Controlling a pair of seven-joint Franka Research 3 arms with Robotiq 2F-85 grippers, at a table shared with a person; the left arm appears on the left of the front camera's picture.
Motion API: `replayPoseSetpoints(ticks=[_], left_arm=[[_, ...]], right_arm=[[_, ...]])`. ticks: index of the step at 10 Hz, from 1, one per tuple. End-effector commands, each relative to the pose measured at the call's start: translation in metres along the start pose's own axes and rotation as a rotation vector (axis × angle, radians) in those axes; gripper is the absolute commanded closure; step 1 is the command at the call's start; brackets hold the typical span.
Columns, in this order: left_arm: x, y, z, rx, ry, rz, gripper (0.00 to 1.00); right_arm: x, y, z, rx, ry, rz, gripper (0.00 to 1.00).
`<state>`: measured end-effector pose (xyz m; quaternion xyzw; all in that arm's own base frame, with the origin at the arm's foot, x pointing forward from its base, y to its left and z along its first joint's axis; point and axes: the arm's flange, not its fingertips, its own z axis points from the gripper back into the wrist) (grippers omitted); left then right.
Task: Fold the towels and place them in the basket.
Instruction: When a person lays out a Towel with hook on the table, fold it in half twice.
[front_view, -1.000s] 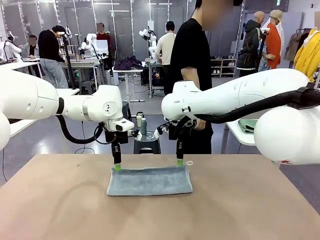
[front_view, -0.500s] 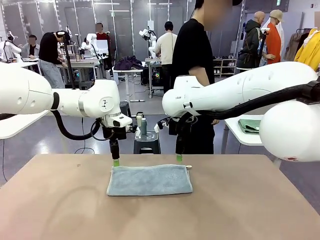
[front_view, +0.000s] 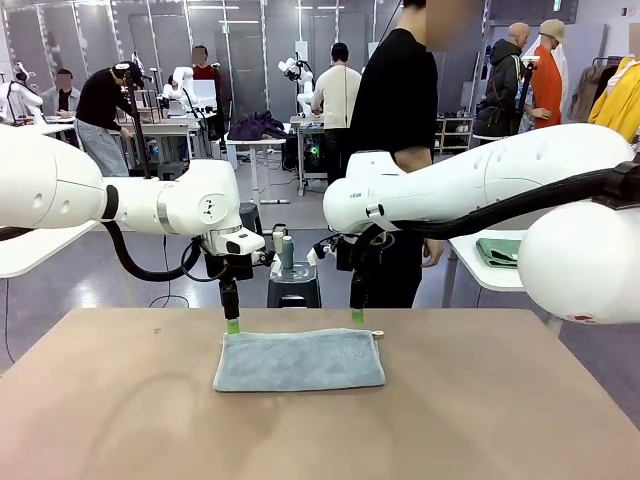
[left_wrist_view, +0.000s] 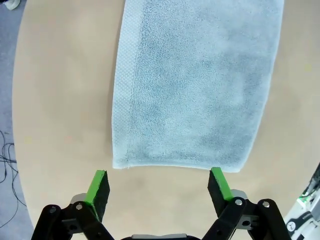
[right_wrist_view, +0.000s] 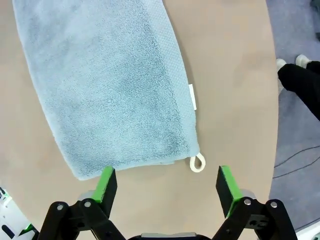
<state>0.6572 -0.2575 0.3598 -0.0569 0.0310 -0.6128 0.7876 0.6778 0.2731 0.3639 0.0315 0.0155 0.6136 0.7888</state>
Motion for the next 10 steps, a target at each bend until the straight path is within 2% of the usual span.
replayPoseSetpoints(ticks=[1, 2, 3, 4, 5, 8, 10], left_arm=[[0.001, 0.004, 0.0, 0.018, 0.003, 0.004, 0.0], [0.0, 0.0, 0.0, 0.0, 0.0, 0.0, 0.0], [-0.008, -0.013, 0.005, 0.043, 0.022, 0.102, 0.0], [-0.03, -0.032, 0.014, 0.093, 0.01, 0.232, 0.0], [-0.053, -0.052, 0.022, 0.069, -0.06, 0.289, 0.0], [-0.142, -0.13, 0.049, 0.161, -0.231, 0.485, 0.0], [-0.187, -0.174, 0.058, 0.211, -0.325, 0.513, 0.0]], right_arm=[[-0.001, -0.003, 0.0, -0.013, -0.006, 0.018, 0.0], [0.0, 0.0, 0.0, 0.0, 0.0, 0.0, 0.04], [-0.003, 0.014, 0.006, -0.068, 0.082, -0.091, 0.0], [-0.011, 0.037, 0.017, -0.069, 0.106, -0.21, 0.0], [-0.018, 0.045, 0.021, -0.049, 0.068, -0.288, 0.0], [-0.028, 0.068, 0.029, -0.101, -0.008, -0.726, 0.0], [-0.034, 0.079, 0.023, -0.137, -0.023, -0.937, 0.0]])
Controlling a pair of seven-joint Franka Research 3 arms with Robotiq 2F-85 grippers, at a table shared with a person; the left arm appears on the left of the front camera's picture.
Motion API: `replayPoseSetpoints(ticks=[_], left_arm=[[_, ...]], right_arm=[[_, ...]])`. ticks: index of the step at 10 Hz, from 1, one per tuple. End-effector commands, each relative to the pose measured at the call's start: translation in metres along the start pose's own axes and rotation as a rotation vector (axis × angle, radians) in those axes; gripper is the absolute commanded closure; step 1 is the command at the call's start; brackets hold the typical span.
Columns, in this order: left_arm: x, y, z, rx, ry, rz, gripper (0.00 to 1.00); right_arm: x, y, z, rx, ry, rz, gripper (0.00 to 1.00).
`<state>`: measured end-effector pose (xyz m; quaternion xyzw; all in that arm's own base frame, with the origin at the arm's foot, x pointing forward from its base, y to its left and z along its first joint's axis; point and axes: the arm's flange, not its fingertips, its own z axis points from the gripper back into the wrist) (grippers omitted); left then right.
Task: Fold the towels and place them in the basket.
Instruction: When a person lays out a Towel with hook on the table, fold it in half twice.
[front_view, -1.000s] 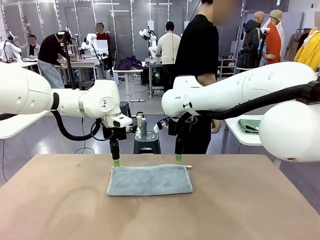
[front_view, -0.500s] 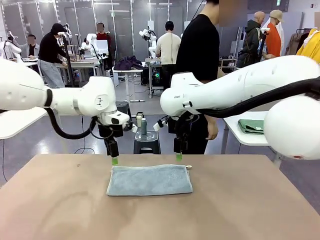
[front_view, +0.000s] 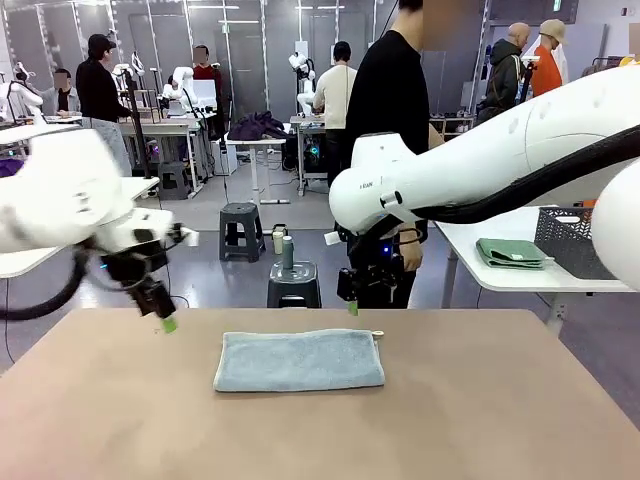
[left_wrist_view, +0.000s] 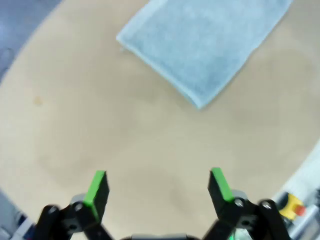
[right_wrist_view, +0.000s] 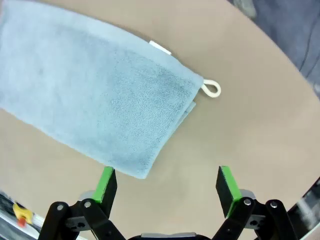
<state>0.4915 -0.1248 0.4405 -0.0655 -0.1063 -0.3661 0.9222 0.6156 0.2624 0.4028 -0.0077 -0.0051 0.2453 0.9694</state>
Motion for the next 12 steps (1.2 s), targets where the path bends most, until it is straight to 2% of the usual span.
replayPoseSetpoints(ticks=[1, 3, 4, 5, 6, 9, 12], left_arm=[[-0.063, -0.027, 0.011, 0.042, -0.107, -0.017, 0.0], [-0.111, -0.038, 0.015, 0.033, -0.161, -0.004, 0.0], [-0.123, -0.04, 0.016, 0.038, -0.176, 0.005, 0.0], [-0.13, -0.042, 0.018, 0.023, -0.209, -0.024, 0.0], [-0.115, -0.037, 0.016, 0.025, -0.131, 0.022, 0.0], [-0.115, -0.037, 0.016, 0.025, -0.131, 0.022, 0.0], [-0.115, -0.037, 0.016, 0.025, -0.131, 0.022, 0.0]], right_arm=[[-0.024, 0.004, -0.017, -0.03, -0.025, -0.173, 0.0], [-0.025, -0.005, -0.027, -0.024, -0.036, -0.24, 0.0], [-0.028, -0.009, -0.027, -0.025, -0.075, -0.192, 0.0], [-0.033, -0.011, -0.022, -0.032, -0.054, -0.14, 0.0], [-0.017, -0.007, -0.029, -0.01, -0.025, -0.201, 0.0], [-0.019, -0.008, -0.028, -0.014, -0.03, -0.187, 0.0], [-0.004, -0.013, -0.064, 0.026, -0.022, -0.315, 0.0]])
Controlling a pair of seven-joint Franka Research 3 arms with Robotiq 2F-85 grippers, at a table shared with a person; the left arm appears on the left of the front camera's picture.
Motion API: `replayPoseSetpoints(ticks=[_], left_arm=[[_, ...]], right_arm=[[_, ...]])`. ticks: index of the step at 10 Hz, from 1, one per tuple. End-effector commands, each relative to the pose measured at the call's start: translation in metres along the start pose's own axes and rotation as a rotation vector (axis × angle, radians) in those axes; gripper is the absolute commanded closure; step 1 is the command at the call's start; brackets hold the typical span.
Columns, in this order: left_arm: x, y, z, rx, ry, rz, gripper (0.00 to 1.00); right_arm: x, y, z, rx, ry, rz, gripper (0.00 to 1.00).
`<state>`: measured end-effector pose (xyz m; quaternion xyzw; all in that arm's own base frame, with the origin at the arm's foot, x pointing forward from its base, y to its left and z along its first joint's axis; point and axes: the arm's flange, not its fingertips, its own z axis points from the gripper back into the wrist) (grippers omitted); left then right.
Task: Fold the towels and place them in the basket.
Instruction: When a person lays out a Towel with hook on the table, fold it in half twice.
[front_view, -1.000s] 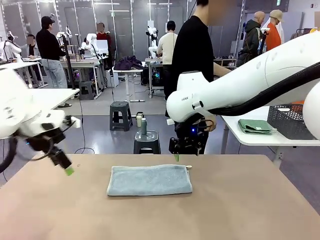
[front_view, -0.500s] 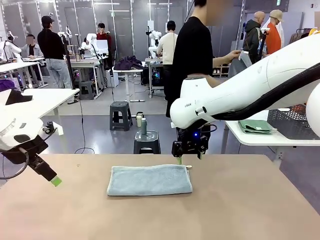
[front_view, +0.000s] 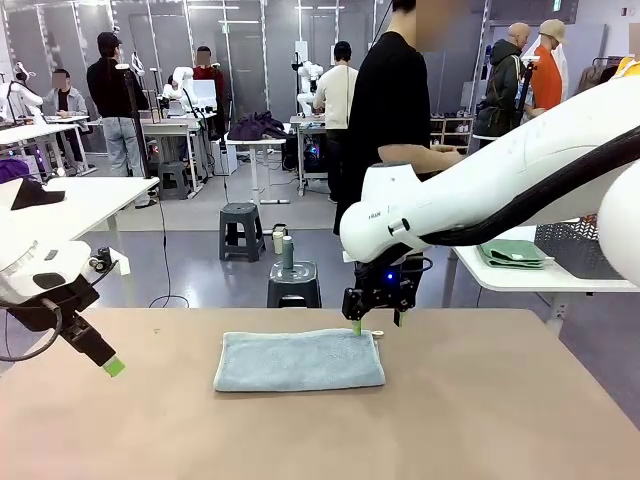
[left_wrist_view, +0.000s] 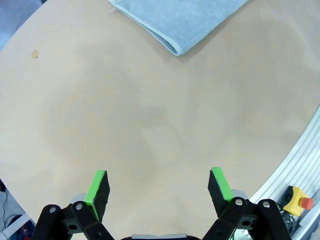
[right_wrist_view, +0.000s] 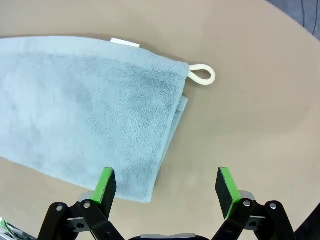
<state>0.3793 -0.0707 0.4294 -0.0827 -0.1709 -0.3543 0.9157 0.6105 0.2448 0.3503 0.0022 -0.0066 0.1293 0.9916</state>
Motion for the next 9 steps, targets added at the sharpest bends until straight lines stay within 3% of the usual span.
replayPoseSetpoints(ticks=[1, 9], left_arm=[[0.003, 0.001, -0.001, 0.009, 0.004, 0.009, 0.0], [0.003, 0.001, -0.001, 0.009, 0.004, 0.009, 0.0]], right_arm=[[0.013, 0.002, -0.025, 0.014, -0.011, -0.107, 0.0], [0.014, 0.0, -0.057, 0.064, 0.037, -0.15, 0.0]])
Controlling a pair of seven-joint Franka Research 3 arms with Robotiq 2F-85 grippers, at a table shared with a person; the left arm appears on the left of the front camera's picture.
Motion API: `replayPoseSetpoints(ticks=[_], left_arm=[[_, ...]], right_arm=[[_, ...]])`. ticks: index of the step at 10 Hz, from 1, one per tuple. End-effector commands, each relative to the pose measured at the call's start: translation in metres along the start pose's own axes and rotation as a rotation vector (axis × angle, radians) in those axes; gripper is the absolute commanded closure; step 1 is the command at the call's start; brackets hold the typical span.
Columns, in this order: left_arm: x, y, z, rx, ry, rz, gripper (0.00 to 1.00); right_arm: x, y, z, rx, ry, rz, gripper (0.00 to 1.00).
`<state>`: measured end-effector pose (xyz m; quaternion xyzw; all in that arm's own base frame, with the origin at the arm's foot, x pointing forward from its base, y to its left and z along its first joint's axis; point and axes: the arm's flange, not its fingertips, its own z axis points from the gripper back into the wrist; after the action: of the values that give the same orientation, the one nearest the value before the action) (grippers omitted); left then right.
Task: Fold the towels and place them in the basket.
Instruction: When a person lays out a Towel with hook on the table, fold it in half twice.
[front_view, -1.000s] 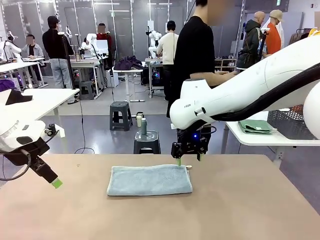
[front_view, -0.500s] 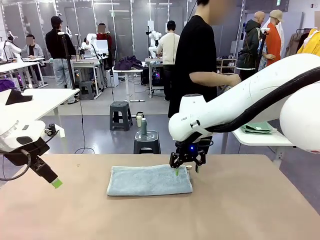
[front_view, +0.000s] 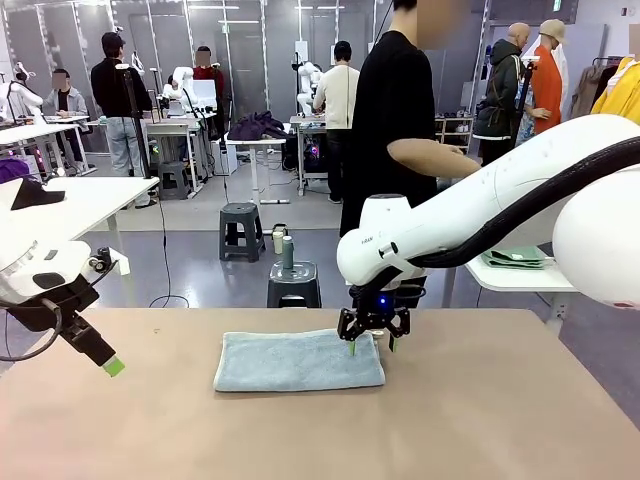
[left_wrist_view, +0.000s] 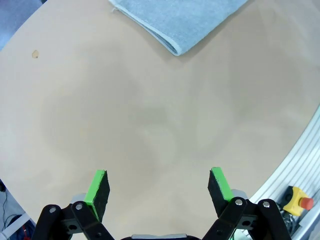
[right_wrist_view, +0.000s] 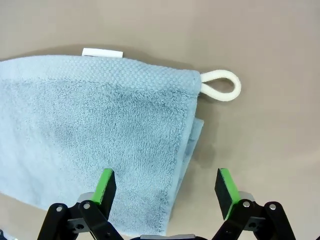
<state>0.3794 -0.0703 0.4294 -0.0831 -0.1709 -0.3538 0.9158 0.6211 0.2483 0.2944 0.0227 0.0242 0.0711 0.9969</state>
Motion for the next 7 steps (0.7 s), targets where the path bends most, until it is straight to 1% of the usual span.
replayPoseSetpoints(ticks=[1, 2, 3, 4, 5, 6, 7], left_arm=[[0.003, 0.001, -0.001, 0.009, 0.004, 0.008, 0.0], [0.003, 0.001, -0.001, 0.009, 0.004, 0.008, 0.0], [0.003, 0.001, -0.001, 0.009, 0.004, 0.008, 0.0], [0.003, 0.001, -0.001, 0.009, 0.004, 0.008, 0.0], [0.003, 0.001, -0.001, 0.009, 0.004, 0.008, 0.0], [0.003, 0.001, -0.001, 0.009, 0.004, 0.008, 0.0], [0.003, 0.001, -0.001, 0.009, 0.004, 0.008, 0.0]], right_arm=[[0.004, -0.002, -0.007, 0.026, -0.014, -0.034, 0.0], [0.006, -0.003, -0.012, 0.015, 0.004, -0.037, 0.0], [0.006, -0.004, -0.015, 0.035, -0.002, -0.031, 0.14], [0.005, -0.004, -0.017, 0.024, 0.001, -0.033, 0.57], [0.006, -0.007, -0.019, 0.043, 0.008, -0.037, 0.74], [0.005, -0.009, -0.02, 0.049, 0.004, -0.039, 1.0], [0.003, -0.009, -0.021, 0.044, 0.006, -0.037, 1.0]])
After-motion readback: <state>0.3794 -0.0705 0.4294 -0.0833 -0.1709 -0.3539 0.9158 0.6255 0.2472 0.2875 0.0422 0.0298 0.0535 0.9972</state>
